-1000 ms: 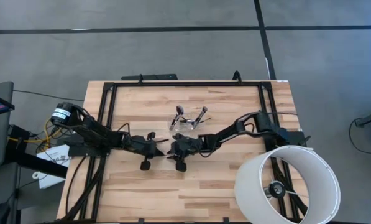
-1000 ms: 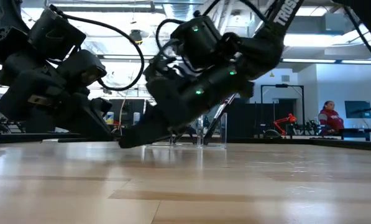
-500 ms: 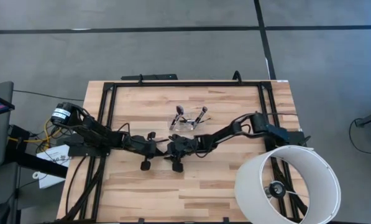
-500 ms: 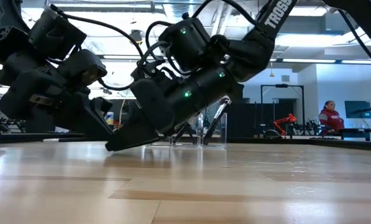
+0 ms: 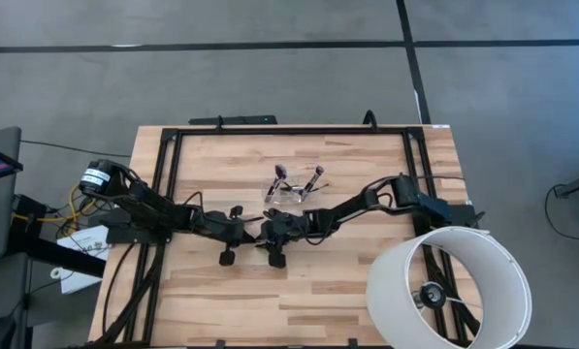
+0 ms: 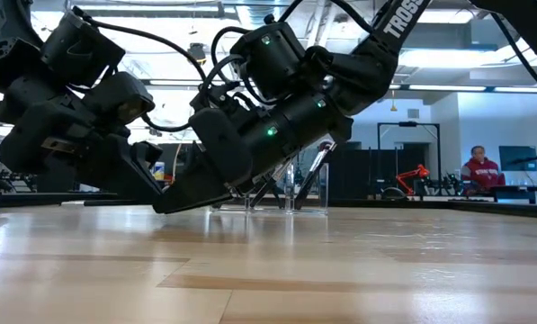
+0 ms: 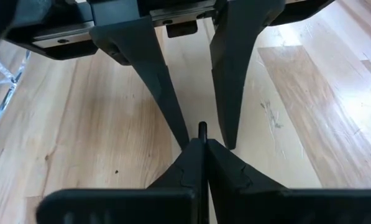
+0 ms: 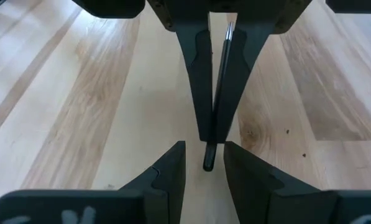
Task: Put items in baskets/containers
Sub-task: Put the liner brush into the transparent organizer
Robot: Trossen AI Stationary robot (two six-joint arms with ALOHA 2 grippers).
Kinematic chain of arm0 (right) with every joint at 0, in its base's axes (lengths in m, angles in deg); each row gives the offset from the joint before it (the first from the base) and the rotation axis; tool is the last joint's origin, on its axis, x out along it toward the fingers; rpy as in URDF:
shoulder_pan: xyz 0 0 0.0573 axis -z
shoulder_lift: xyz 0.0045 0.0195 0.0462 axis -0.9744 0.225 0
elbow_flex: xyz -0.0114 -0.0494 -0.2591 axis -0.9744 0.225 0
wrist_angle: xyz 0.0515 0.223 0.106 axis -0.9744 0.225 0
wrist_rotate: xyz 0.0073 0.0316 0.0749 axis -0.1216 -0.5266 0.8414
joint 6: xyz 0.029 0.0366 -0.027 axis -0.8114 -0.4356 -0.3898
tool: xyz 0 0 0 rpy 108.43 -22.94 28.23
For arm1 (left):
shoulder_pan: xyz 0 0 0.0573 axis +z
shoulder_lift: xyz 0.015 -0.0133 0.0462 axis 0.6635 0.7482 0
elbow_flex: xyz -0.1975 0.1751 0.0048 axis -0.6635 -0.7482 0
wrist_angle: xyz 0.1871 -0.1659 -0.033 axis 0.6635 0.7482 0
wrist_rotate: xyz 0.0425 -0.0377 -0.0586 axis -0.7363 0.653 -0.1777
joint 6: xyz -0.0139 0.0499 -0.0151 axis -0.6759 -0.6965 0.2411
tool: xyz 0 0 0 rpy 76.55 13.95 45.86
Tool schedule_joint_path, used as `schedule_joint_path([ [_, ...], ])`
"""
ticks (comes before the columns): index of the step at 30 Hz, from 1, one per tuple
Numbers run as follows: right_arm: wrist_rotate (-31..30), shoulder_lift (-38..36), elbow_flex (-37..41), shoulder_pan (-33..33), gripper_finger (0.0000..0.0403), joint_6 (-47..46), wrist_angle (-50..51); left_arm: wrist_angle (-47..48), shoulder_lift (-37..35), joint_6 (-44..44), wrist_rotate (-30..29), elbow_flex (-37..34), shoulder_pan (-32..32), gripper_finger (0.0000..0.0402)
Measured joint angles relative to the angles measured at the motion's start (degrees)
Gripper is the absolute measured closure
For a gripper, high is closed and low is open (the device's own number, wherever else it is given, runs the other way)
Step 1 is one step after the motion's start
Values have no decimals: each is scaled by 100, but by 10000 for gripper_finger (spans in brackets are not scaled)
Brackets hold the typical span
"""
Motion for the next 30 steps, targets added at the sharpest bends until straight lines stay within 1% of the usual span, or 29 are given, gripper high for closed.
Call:
schedule_joint_path([
  [3,0,0,0,0,302,0,-6,0,0,0,1,0,0,388],
  [6,0,0,0,0,314,-1,-9,0,0,0,1,0,0,388],
  [15,-8,0,0,4,393,-18,15,4,0,20,-1,-2,-3,388],
  [18,-10,0,0,7,390,-71,41,2,0,17,-3,-2,-2,388],
  [21,7,0,0,5,386,-196,45,-2,0,6,3,-2,-2,378],
  [25,33,-2,-2,11,397,-192,207,-17,0,0,-1,-2,-2,356],
  [30,48,-2,-1,11,392,-192,239,-25,-240,20,-76,-7,-3,319],
])
